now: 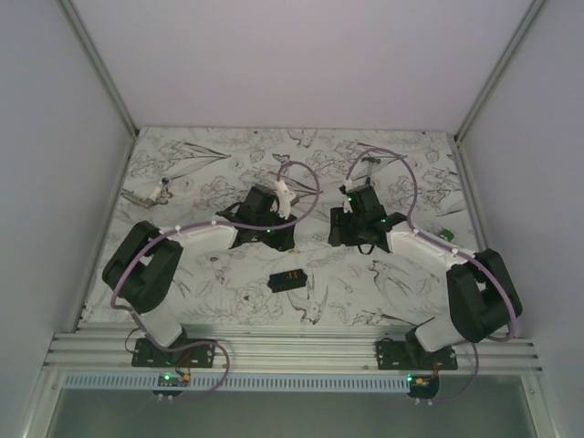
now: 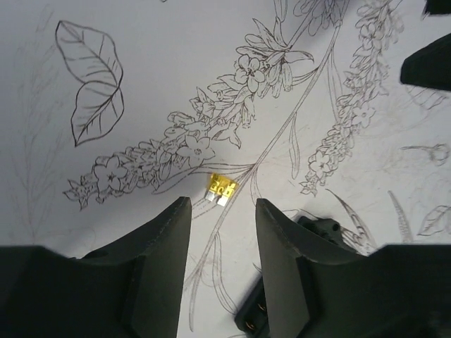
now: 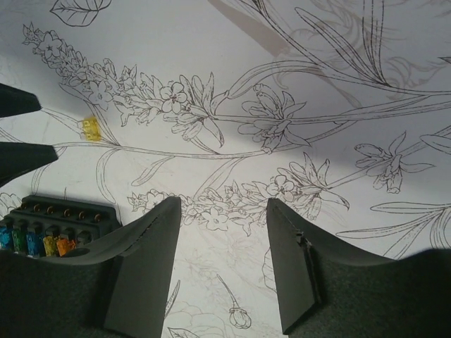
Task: Snap on the fuse box
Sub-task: Adjust the fuse at the center of the board.
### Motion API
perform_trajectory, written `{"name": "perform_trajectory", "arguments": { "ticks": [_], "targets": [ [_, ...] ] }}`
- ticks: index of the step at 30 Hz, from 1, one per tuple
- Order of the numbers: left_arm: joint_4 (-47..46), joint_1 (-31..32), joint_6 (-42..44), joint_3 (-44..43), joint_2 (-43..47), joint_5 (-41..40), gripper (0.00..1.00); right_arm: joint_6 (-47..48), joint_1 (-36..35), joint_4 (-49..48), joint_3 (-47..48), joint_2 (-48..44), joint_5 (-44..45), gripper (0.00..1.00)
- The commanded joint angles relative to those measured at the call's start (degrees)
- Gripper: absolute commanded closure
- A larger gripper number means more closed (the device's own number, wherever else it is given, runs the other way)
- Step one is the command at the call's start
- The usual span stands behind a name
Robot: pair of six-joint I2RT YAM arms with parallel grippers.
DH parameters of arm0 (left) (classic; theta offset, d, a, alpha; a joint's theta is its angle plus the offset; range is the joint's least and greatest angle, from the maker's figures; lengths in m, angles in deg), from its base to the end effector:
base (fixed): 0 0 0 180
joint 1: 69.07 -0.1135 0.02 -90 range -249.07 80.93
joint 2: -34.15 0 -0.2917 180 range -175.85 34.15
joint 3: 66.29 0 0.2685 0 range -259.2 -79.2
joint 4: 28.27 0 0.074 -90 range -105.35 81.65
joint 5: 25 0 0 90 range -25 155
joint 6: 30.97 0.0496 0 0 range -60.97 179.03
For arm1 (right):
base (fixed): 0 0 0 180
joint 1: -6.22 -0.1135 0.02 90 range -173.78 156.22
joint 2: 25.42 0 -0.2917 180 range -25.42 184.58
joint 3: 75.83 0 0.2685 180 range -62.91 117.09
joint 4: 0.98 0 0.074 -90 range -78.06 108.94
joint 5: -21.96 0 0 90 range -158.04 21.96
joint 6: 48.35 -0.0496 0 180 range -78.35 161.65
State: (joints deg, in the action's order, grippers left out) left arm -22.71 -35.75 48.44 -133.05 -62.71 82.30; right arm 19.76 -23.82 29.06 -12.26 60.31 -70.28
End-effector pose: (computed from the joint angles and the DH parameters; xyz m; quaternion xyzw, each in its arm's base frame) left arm 0.3142 -0.2242 0.1977 0.2407 0.8488 -0.2929 0.3687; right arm 0.2784 0.1632 0.2055 -0.0735 0.9431 0.1584 0.2831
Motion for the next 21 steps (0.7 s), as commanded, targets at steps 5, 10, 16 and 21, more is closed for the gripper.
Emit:
{"name": "perform_trajectory", "arguments": {
  "ticks": [5,10,16,21],
  "targets": [
    [6.9,3.4,16.1,-3.7,-4.8,-3.6,0.57,-1.5,1.5,-3.8,-1.9,-2.7,-3.4,0.36],
    [7.2,5.0,18.2,-5.0,-6.8,-5.3,0.59,-1.7,1.7,-4.4,-2.1,-2.6,-4.4,0.34],
    [8.3,6.0,19.9,-5.8,-8.8,-8.2,0.64,-1.6,1.7,-4.7,-2.2,-2.6,-5.3,0.32],
    [8.7,6.6,20.6,-6.5,-10.7,-9.7,0.65,-1.4,1.8,-5.1,-2.3,-2.4,-6.1,0.31]
  ]
}}
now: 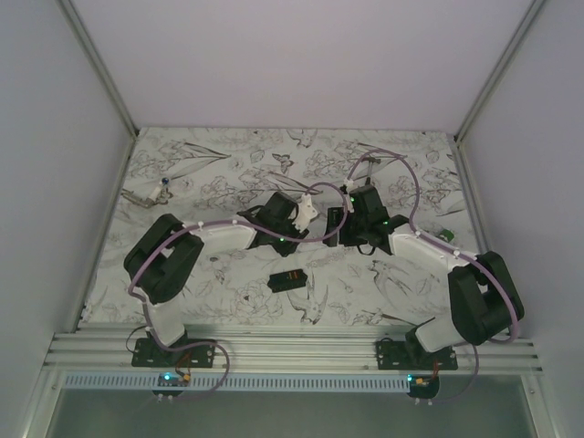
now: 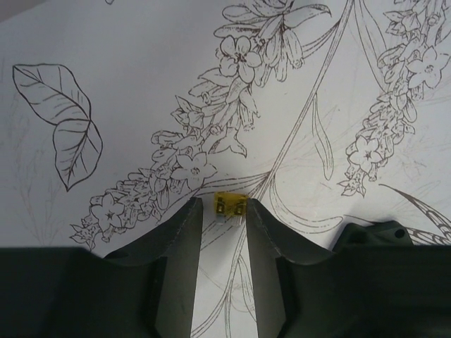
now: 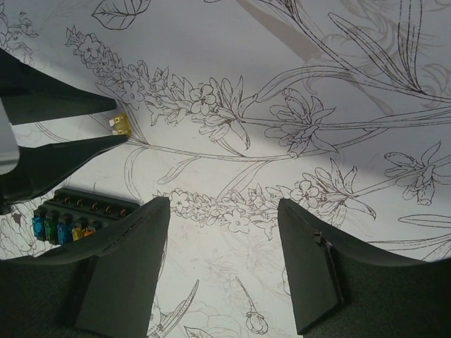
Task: Snap on the fuse box
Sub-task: Adjust the fuse at the center of the board.
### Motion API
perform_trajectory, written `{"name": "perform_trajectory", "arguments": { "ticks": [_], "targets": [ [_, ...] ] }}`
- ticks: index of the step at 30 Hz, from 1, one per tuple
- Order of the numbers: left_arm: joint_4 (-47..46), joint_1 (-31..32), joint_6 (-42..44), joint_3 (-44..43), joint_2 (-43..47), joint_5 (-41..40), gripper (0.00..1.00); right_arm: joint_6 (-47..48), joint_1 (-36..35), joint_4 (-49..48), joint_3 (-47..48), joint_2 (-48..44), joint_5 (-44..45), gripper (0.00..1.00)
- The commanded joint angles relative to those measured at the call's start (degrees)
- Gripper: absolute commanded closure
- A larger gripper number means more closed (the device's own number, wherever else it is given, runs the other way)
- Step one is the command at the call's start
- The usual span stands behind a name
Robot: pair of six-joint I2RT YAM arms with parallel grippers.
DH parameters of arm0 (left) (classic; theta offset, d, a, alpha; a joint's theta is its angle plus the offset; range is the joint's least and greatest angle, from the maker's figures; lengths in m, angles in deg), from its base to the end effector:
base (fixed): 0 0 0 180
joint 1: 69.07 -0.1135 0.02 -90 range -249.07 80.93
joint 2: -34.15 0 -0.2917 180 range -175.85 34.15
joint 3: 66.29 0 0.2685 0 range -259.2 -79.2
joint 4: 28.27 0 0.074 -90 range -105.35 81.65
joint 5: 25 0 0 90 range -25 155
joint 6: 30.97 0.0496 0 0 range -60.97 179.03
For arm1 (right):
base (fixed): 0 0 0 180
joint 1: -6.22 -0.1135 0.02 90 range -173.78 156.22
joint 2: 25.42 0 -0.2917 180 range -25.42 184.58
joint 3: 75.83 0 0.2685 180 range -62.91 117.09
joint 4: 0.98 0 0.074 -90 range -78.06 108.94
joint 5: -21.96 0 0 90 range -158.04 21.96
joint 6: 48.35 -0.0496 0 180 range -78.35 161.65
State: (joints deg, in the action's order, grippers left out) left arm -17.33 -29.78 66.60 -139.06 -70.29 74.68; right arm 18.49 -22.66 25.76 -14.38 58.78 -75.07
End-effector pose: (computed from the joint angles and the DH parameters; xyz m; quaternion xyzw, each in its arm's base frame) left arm 0.3134 -0.2672 0.1718 0.3939 0.8237 -0.1838 0.3641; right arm 0.2757 0.1590 0.2062 -0.0679 0.9342 0.2033 0.2853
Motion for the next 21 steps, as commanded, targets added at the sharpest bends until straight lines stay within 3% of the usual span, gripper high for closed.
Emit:
{"name": "perform_trajectory", "arguments": {
  "ticks": [1,12,16,21],
  "targets": [
    [3.4,0.7,2.6,-0.7,-3.4,-2.1,0.65,-0.1,0.7,-1.9,-0.2,-0.7,-1.3,0.31],
    [4.7,1.6,2.7,-1.7,-5.5,-2.9,0.67,0.1,0.8,-1.9,-0.5,-1.1,-1.7,0.30],
    [5.3,2.0,0.0,-1.1,-4.6,-7.3,0.60,0.0,0.8,-1.8,-0.5,-1.2,-1.7,0.30],
    [5.3,3.0,-5.6,-0.6,-4.1,-10.4,0.57,-0.2,0.8,-1.9,-0.5,-0.8,-1.9,0.30]
  ]
}}
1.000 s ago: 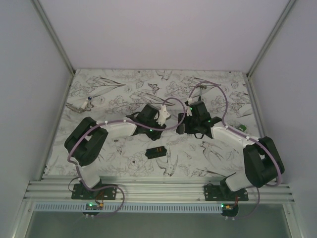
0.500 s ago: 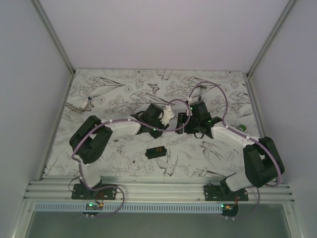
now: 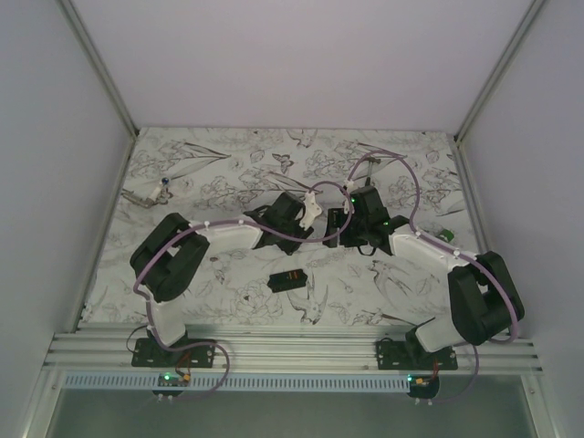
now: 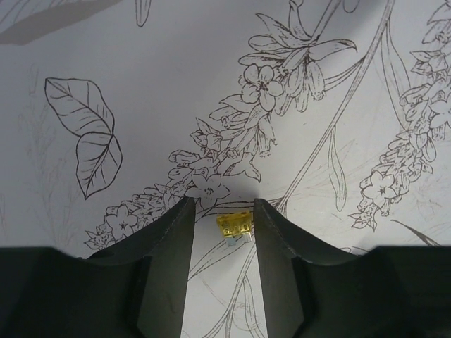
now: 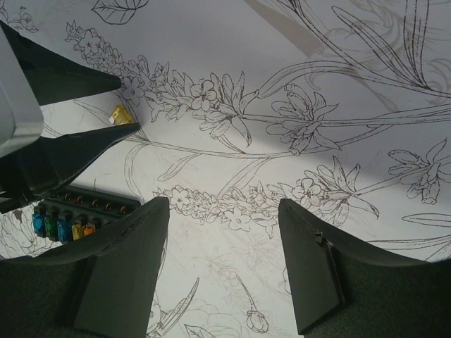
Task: Snap on the fuse box
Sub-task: Adjust the fuse at the center of the board.
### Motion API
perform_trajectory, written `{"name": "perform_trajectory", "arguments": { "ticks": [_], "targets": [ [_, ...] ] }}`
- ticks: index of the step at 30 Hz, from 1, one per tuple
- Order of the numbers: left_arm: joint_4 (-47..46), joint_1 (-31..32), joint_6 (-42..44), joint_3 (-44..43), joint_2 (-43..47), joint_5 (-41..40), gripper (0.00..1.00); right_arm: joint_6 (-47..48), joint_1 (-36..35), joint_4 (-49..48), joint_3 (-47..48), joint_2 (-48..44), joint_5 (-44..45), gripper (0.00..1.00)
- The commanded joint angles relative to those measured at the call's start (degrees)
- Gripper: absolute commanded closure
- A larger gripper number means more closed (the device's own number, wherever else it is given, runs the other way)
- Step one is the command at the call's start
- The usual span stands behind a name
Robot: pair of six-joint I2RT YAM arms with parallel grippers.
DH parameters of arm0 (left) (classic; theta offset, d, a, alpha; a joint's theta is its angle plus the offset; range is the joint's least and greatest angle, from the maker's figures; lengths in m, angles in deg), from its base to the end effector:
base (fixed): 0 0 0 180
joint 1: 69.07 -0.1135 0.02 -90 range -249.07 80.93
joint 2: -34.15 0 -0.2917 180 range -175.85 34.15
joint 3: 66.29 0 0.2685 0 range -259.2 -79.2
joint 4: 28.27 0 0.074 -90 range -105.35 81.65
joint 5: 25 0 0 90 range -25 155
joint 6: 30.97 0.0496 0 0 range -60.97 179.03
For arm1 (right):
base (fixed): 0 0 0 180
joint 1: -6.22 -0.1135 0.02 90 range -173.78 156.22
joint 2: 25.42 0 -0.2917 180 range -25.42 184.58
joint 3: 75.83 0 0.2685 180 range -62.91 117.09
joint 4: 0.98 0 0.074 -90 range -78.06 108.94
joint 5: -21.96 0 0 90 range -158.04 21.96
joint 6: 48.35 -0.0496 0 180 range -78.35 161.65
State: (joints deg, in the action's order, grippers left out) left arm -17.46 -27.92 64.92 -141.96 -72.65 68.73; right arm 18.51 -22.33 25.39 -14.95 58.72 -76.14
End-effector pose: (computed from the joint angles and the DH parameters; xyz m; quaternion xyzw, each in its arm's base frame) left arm 0.3187 -0.2828 0.1714 0.3764 0.8317 -0.1516 0.3789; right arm 0.2748 0.1575 0.2039 -0.0685 0.9340 0.2097 0.2809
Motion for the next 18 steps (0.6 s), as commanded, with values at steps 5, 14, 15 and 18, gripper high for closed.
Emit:
{"name": "perform_trajectory", "arguments": {
  "ticks": [5,14,15,18],
  "targets": [
    [5.7,2.2,-8.4,2.5,-2.1,-4.5,0.59,-0.5,0.5,-1.6,-0.2,-1.3,-0.9,0.30],
    [8.5,3.5,-12.8,3.4,-1.7,-7.5,0.62,-1.0,0.5,-1.4,-0.9,-2.6,-1.2,0.30],
    [8.6,3.5,-13.1,3.5,-1.7,-7.8,0.62,-1.0,0.5,-1.5,-1.0,-2.7,-1.3,0.30],
    [8.8,3.6,-13.4,4.1,-1.2,-8.9,0.62,-1.2,0.5,-1.7,-1.4,-3.3,-1.4,0.30]
  ]
}}
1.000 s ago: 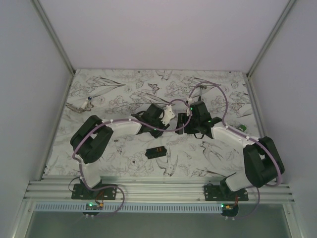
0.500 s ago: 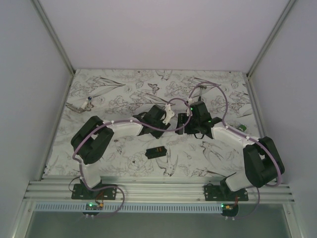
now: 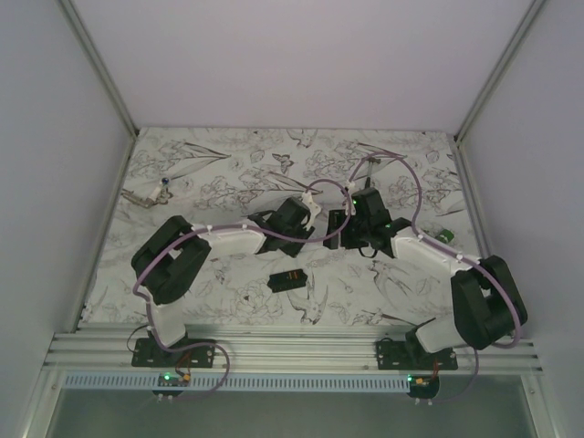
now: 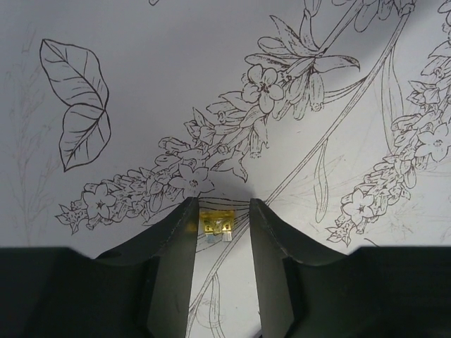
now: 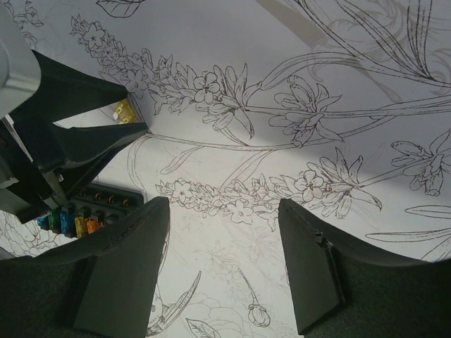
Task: Snap on the fuse box
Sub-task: Adjust the fuse at the center of the board.
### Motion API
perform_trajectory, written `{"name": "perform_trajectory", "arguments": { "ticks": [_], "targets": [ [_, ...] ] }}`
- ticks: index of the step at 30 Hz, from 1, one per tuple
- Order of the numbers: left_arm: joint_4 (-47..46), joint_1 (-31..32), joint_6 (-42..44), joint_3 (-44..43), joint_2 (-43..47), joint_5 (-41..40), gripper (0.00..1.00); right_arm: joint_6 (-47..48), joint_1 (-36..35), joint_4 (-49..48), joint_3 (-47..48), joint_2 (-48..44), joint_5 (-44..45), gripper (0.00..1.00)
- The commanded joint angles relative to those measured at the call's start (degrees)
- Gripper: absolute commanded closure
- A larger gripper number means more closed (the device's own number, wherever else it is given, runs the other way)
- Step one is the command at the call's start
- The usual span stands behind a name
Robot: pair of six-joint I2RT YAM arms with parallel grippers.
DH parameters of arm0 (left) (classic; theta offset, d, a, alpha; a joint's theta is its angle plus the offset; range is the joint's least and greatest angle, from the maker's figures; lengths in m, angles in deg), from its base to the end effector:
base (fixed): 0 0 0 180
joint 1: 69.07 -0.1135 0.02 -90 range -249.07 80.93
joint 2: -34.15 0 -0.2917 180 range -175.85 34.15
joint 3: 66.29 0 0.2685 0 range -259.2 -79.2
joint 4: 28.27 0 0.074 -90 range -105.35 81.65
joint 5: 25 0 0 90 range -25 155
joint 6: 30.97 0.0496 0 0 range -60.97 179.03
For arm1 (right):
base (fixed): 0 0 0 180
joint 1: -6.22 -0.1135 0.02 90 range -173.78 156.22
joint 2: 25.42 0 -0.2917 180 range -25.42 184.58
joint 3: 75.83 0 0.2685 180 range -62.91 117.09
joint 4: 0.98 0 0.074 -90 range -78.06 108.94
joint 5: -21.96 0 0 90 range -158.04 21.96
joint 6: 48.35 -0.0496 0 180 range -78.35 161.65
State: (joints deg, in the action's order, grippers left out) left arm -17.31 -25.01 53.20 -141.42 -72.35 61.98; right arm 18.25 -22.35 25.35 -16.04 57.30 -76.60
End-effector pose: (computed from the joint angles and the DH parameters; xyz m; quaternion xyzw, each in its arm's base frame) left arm 0.3061 -0.2926 0.1702 0.2894 0.8675 -0.1485 0.3764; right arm 0.2693 0.1550 0.2050 -0.0681 0.9327 0.2150 0.2814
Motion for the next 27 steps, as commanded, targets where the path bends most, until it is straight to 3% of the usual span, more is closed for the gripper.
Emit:
{"name": "perform_trajectory", "arguments": {
  "ticks": [1,14,21,27],
  "targets": [
    [8.6,0.6,-1.7,3.8,-1.3,-2.6,0.62,-1.0,0.6,-1.6,-0.5,-2.0,-0.9,0.30],
    [9.1,0.6,-3.8,4.5,-0.6,-2.0,0.62,-1.7,0.5,-2.0,-2.1,-3.9,-1.2,0.30],
    [9.0,0.6,-4.6,5.1,-1.3,-0.6,0.74,-2.0,0.5,-2.7,-2.4,-4.3,-1.9,0.30],
    [6.4,0.7,-4.4,6.4,2.3,0.7,0.78,-3.4,0.5,-6.1,-2.5,-3.1,-5.8,0.30]
  ]
}}
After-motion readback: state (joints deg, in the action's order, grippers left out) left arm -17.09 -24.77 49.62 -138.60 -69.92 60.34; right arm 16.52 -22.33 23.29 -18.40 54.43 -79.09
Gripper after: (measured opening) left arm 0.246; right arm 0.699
